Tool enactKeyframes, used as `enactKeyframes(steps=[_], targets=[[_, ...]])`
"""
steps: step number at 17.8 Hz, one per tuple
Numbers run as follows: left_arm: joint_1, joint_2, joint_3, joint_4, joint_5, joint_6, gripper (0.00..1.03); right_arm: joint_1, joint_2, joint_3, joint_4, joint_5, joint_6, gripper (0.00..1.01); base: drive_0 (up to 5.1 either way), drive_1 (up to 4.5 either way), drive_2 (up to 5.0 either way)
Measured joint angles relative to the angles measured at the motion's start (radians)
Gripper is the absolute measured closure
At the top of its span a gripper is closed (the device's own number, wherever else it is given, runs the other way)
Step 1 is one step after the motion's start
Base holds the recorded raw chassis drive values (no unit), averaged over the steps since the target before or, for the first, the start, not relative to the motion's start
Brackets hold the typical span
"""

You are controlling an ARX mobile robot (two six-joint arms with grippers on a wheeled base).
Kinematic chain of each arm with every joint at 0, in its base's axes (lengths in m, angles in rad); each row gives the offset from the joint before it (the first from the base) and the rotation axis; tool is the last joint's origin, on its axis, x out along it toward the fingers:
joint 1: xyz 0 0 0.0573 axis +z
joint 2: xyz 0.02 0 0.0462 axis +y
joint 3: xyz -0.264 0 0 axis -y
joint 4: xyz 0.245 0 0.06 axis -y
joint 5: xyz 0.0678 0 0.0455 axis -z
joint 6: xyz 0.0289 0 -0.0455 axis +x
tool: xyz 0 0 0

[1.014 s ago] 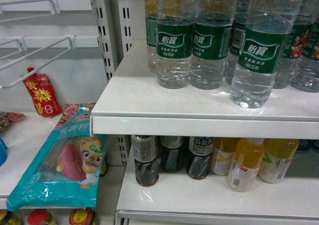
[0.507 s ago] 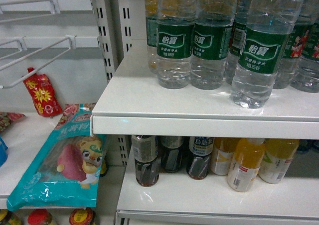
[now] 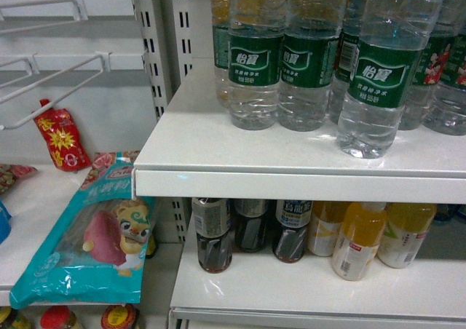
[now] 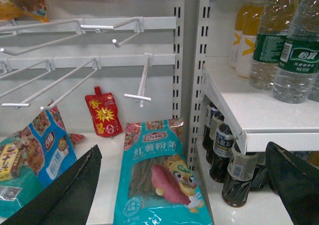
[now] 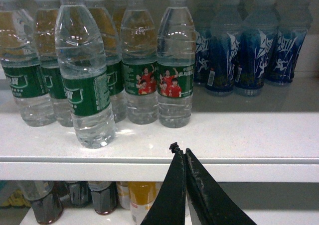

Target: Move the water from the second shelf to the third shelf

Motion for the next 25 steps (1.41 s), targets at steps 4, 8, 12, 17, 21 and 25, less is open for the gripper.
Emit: enactKeyframes(steps=[4,8,12,17,21,25], targets=[[0.0,0.0,0.0,0.0,0.0,0.0,0.05,0.0,-0.025,-0.017,-0.019,0.0,0.0,0.99,0.0,0.0,0.0],[0.0,0.0,0.0,0.0,0.0,0.0,0.05,0.0,-0.087,-0.038,-0.056,0.0,0.0,0.99,0.0,0.0,0.0],[0.0,0.0,0.0,0.0,0.0,0.0,0.05,0.0,-0.165,-0.077,-0.088,0.001,0.0,0.99,0.0,0.0,0.0],[0.0,0.0,0.0,0.0,0.0,0.0,0.05,0.0,-0.271,-0.076,-0.219,0.001,0.0,0.99,0.0,0.0,0.0],[0.0,0.0,0.0,0.0,0.0,0.0,0.05,0.0,-0.391,-0.076,-0.309,0.0,-0.001,0.99,0.0,0.0,0.0],[0.0,0.0,0.0,0.0,0.0,0.0,0.05,0.0,-0.391,-0.077,-0.324,0.001,-0.001,0.99,0.0,0.0,0.0]])
